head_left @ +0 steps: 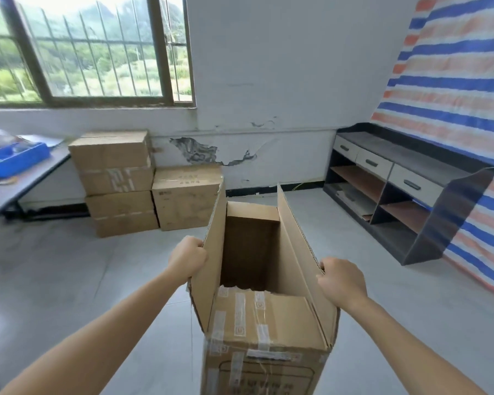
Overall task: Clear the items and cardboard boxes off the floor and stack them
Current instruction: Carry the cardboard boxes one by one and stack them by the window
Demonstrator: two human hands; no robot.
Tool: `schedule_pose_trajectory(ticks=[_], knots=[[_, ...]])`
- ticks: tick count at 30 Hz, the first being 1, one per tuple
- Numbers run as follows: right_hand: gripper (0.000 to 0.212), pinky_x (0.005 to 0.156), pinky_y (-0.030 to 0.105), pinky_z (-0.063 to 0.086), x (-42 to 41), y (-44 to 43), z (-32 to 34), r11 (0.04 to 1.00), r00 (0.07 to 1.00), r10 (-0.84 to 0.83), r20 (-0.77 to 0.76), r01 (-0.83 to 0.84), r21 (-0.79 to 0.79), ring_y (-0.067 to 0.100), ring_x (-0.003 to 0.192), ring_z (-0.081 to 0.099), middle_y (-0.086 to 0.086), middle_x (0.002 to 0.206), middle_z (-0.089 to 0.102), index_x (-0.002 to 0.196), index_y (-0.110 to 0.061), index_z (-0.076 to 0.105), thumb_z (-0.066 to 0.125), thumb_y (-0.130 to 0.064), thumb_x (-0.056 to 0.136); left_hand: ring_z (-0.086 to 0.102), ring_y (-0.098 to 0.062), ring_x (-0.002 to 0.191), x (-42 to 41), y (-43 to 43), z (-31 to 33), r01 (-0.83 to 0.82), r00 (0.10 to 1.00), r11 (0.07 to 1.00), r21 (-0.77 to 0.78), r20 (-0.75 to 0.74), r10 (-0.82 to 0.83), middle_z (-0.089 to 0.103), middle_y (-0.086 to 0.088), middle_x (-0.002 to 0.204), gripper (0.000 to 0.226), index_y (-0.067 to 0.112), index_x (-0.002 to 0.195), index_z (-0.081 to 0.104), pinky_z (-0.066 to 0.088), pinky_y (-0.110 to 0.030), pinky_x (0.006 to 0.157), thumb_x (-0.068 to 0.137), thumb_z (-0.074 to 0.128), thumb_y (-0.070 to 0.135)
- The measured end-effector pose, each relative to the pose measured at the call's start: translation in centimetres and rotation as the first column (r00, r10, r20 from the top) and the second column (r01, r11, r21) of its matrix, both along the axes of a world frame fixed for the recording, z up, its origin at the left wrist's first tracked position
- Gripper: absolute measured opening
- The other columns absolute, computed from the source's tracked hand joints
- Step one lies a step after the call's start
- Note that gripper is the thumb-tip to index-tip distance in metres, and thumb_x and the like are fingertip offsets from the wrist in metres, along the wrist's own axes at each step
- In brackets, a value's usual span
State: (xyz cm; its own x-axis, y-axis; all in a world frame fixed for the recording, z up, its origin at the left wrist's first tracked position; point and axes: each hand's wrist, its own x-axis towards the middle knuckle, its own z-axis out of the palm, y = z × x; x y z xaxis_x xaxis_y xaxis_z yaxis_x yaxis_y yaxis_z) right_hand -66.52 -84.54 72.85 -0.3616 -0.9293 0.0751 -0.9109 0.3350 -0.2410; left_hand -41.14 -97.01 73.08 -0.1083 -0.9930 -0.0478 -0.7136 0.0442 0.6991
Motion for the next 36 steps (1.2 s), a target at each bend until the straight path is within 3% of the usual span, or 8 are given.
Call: schedule_pose_trajectory(ticks=[7,11,16,20,23,27,32,36], knots=[[0.028,0.048,0.030,0.018,-4.2,-14.0,2.0,0.989,0.989,0.139,-0.047,-0.141,-0.046,0.026,0.065,0.037,0.003,0.062,0.038,0.060,-0.014,0.028,0.049,-0.003,0.075,0.039,-0.023,0.056,-1.4,-10.8,-0.1,-0.121,0.970,0.992,0.028,-0.208,0.124,0.038,-0.008,0.054,0.027,0.005,0.053,0.040,0.031,-0.031,0.056,0.073,0.047,-0.012],[0.026,0.049,0.030,0.017,-5.8,-23.0,2.4,0.981,0.980,0.190,-0.064,-0.191,-0.016,0.024,0.068,0.036,0.002,0.067,0.040,0.061,-0.015,0.028,0.047,-0.003,0.074,0.040,-0.023,0.055,-2.5,-18.6,-0.5,-0.170,0.957,0.985,0.028,-0.235,0.172,0.039,-0.008,0.053,0.027,0.005,0.051,0.041,0.032,-0.031,0.057,0.071,0.049,-0.012],[0.011,0.055,0.031,0.026,-7.7,-33.8,3.6,0.977,0.975,0.212,-0.067,-0.212,0.013,0.027,0.073,0.044,0.006,0.077,0.051,0.069,-0.012,0.041,0.047,-0.005,0.074,0.034,-0.020,0.052,-4.0,-28.0,-0.3,-0.193,0.939,0.980,0.043,-0.281,0.197,0.034,-0.006,0.052,0.035,0.008,0.048,0.034,0.027,-0.026,0.053,0.073,0.048,-0.012],[0.021,0.052,0.031,0.026,-9.5,-41.2,4.4,0.972,0.970,0.236,-0.064,-0.236,0.012,0.029,0.073,0.046,0.005,0.068,0.047,0.061,-0.013,0.034,0.048,-0.004,0.073,0.037,-0.021,0.054,-5.5,-34.3,0.4,-0.223,0.934,0.974,0.040,-0.279,0.225,0.036,-0.006,0.053,0.034,0.008,0.049,0.036,0.029,-0.029,0.055,0.074,0.049,-0.011],[0.009,0.060,0.032,0.033,-11.1,-46.6,5.3,0.965,0.961,0.259,-0.098,-0.261,-0.006,0.031,0.081,0.053,0.011,0.083,0.059,0.068,-0.010,0.043,0.049,-0.006,0.074,0.041,-0.024,0.061,-6.8,-39.0,0.8,-0.255,0.918,0.966,0.047,-0.302,0.257,0.037,-0.008,0.056,0.030,0.008,0.052,0.036,0.032,-0.034,0.060,0.072,0.047,-0.011],[0.005,0.061,0.030,0.031,-13.6,-54.0,6.3,0.959,0.949,0.279,-0.144,-0.283,-0.006,0.028,0.079,0.049,0.013,0.091,0.062,0.075,-0.010,0.049,0.050,-0.005,0.075,0.035,-0.023,0.060,-9.6,-45.5,1.8,-0.278,0.902,0.960,0.026,-0.335,0.270,0.030,-0.005,0.052,0.037,0.011,0.049,0.027,0.029,-0.034,0.060,0.071,0.045,-0.013],[0.011,0.054,0.028,0.025,-19.1,-65.0,7.7,0.948,0.945,0.308,-0.114,-0.315,-0.049,0.026,0.070,0.043,0.010,0.074,0.053,0.069,-0.010,0.044,0.051,-0.003,0.072,0.032,-0.021,0.053,-14.5,-55.0,4.2,-0.298,0.888,0.954,-0.018,-0.373,0.270,0.030,-0.004,0.052,0.040,0.009,0.046,0.027,0.026,-0.032,0.057,0.071,0.047,-0.016],[0.008,0.058,0.028,0.025,-23.6,-73.6,9.7,0.935,0.939,0.331,-0.099,-0.340,-0.101,0.022,0.068,0.038,0.007,0.072,0.049,0.069,-0.006,0.046,0.053,-0.002,0.070,0.028,-0.019,0.050,-18.6,-62.5,5.8,-0.338,0.876,0.940,-0.046,-0.380,0.297,0.029,-0.004,0.051,0.041,0.009,0.046,0.028,0.022,-0.030,0.055,0.072,0.049,-0.015]])
